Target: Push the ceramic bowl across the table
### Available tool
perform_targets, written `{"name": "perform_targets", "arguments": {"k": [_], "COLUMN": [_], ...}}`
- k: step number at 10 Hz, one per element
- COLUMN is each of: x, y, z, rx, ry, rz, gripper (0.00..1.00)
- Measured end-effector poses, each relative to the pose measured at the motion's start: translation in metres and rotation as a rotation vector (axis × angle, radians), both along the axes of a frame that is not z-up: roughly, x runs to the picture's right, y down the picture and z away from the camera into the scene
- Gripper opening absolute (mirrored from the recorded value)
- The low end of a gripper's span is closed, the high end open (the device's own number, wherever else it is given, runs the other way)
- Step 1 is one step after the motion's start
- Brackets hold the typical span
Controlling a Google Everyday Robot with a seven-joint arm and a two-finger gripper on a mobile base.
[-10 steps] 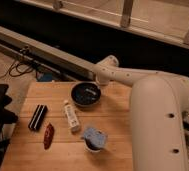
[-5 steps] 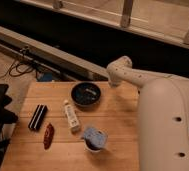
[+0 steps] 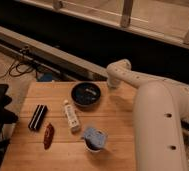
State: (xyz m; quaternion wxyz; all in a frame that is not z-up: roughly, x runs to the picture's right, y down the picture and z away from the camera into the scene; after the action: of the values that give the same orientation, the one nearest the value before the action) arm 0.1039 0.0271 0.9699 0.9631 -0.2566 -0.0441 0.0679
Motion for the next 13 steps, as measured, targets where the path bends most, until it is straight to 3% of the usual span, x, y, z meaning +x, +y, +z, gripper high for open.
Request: {"name": "perform_targets", "arguments": {"k": [2, 3, 5, 13], "x": [-0.035, -0.042, -0.046, -0.085], "y": [0.013, 0.015, 0.007, 0.000], "z": [0.007, 0.010, 0.005, -0.004], "rx": [-0.076, -0.087, -0.054, -0.057], "ry": [-0.079, -0.069, -0.052, -0.058], "rz": [-0.025, -0.030, -0.042, -0.093], "gripper": [0.15, 0.15, 0.15, 0.15]}}
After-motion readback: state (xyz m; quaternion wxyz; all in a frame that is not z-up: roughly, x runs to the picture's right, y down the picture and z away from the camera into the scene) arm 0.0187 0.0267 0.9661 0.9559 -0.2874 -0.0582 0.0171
